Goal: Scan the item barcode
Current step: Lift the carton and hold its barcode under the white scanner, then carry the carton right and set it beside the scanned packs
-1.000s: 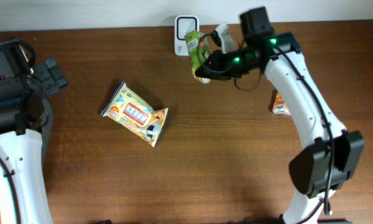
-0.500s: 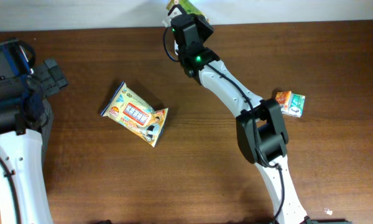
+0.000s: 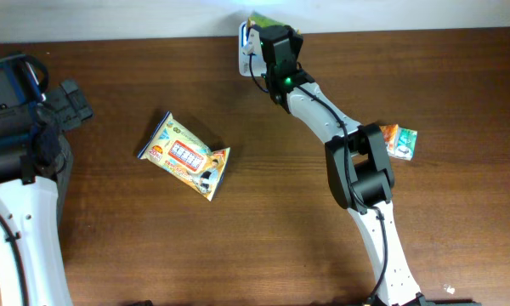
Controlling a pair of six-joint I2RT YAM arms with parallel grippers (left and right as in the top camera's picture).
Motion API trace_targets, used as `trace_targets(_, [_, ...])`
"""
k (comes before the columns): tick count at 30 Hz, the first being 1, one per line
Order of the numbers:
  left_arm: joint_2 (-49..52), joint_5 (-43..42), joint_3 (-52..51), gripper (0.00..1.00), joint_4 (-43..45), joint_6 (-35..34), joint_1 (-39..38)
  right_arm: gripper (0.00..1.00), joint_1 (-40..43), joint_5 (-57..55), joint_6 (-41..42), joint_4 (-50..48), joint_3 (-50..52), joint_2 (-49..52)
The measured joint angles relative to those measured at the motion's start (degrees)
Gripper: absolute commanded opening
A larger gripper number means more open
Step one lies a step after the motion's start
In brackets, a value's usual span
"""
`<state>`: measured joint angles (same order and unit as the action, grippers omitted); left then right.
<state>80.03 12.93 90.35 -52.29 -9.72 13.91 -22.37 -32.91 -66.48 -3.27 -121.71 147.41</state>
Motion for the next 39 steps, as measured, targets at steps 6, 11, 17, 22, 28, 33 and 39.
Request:
trace_targets(6, [0.0,0.0,0.0,0.99,0.0,0.02,0.0,0.04,-0.39,-0.2,-0.2,-7.45,0.0,0.0])
trace_targets(11, [0.0,0.0,0.0,0.99,0.0,0.02,0.0,0.04,-0.39,-0.2,-0.15,-7.45,0.0,0.0])
trace_targets(17, [0.0,-0.02,0.0,0.99,-0.04,0.02,0.0,0.04,-2.38,7.21,13.05,8.35,0.0,-3.23])
trace_targets(22, [0.0,0.0,0.0,0.99,-0.02,0.0,0.0,0.04,-6.27,19.23,31.93,33.22,-0.31,-20.15])
trace_targets(28, [0.0,0.0,0.0,0.99,-0.11,0.0,0.0,0.04,-7.39,38.56,73.44,72.06,-0.7,-25.11])
trace_targets(33, [0.0,0.0,0.0,0.99,0.0,0.0,0.0,0.04,4.28,31.34,87.25,88.91,3.43,-25.86])
trace_targets(39, [0.0,0.0,0.0,0.99,-0.07,0.0,0.0,0.12,19.28,27.15,87.54,68.28,29.79,-25.4])
